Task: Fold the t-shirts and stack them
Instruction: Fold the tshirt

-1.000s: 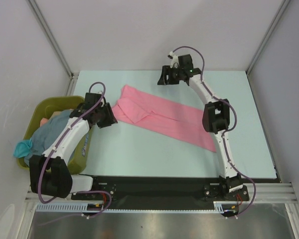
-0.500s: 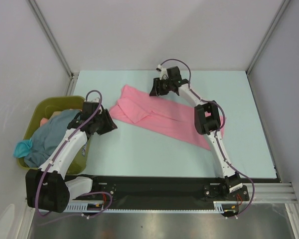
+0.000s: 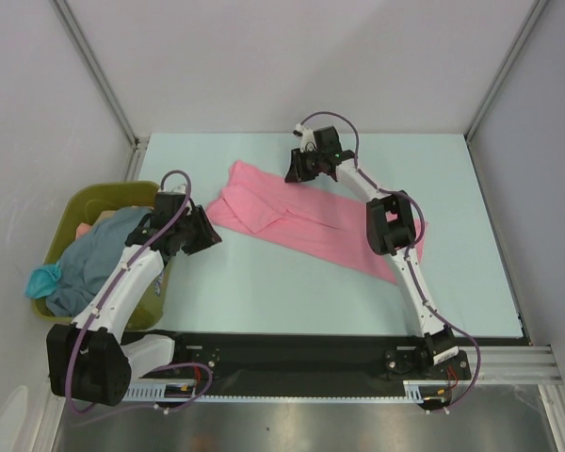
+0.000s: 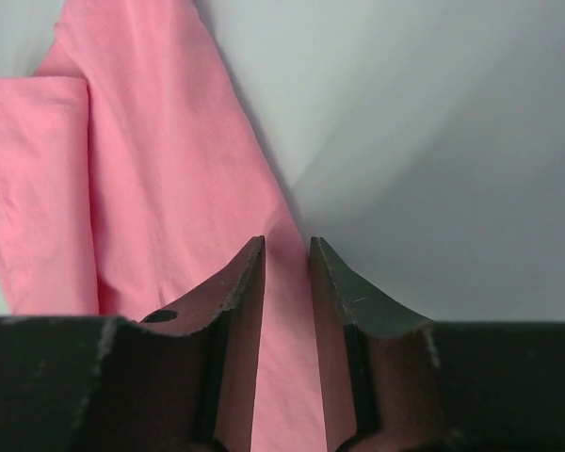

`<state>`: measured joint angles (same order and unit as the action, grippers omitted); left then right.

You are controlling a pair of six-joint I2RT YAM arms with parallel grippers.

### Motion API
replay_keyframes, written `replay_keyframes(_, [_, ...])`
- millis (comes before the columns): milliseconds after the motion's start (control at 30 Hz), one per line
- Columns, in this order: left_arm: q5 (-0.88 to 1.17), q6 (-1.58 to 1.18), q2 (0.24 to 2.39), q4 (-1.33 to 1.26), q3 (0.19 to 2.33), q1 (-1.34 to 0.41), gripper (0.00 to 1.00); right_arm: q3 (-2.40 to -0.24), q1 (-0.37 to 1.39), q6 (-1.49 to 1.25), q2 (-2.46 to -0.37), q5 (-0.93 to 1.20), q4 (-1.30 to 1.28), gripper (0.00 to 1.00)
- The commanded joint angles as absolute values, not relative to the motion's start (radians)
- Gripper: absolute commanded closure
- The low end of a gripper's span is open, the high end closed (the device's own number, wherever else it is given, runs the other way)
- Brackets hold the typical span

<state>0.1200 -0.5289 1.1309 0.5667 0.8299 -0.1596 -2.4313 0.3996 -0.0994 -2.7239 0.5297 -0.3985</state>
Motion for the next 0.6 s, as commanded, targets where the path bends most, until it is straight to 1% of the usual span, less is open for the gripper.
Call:
replay_keyframes(0, [0.141, -0.549, 1.118, 0.549, 0.847, -0.166, 0.57, -2.404, 0.414, -0.061, -2.721, 0.543, -0.459, 0.7])
replay_keyframes(100, [0.143, -0.546, 1.134, 0.551, 0.861, -0.166, 0.57, -2.413, 0.413, -0.069, -2.727, 0.549, -0.46, 0.74])
replay_keyframes(200, [0.143, -0.548, 1.137, 0.552, 0.868, -0.166, 0.56, -2.434, 0.405, -0.097, -2.74, 0.526, -0.465, 0.83])
replay_keyframes(233, [0.143, -0.549, 1.138, 0.549, 0.87, -0.166, 0.56, -2.433, 0.402, -0.109, -2.738, 0.508, -0.46, 0.89])
replay_keyframes(367, [0.144, -0.557, 1.144, 0.557, 0.876, -0.166, 0.56, -2.407, 0.368, -0.191, -2.721, 0.479, -0.419, 0.99])
replay_keyframes(567, [0.143, -0.58, 1.183, 0.548, 0.888, -0.166, 0.55, -2.309, 0.262, -0.291, -2.665, 0.44, -0.361, 1.0])
